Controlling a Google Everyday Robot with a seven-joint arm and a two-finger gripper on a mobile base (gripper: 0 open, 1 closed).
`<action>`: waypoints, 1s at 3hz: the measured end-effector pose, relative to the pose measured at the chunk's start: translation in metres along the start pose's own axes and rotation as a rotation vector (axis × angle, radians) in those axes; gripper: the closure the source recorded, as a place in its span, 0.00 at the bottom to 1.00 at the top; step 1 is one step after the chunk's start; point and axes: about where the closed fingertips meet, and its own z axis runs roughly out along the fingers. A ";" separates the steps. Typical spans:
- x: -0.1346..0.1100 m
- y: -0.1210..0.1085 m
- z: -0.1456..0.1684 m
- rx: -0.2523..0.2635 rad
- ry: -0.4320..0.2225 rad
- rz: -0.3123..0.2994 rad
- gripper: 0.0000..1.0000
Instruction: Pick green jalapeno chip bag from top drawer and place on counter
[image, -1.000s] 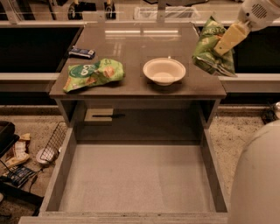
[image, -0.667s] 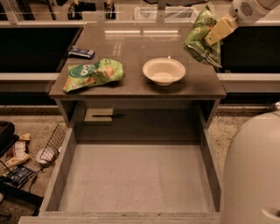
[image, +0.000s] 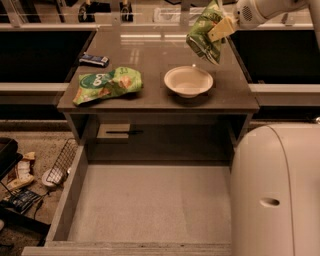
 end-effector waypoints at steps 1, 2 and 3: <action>-0.017 -0.001 0.057 -0.003 -0.036 0.038 1.00; -0.023 -0.005 0.102 0.019 -0.044 0.082 1.00; -0.023 -0.017 0.127 0.064 -0.055 0.162 1.00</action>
Offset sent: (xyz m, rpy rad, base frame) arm 0.1550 0.0623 -0.0516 0.0957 0.0014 -0.1370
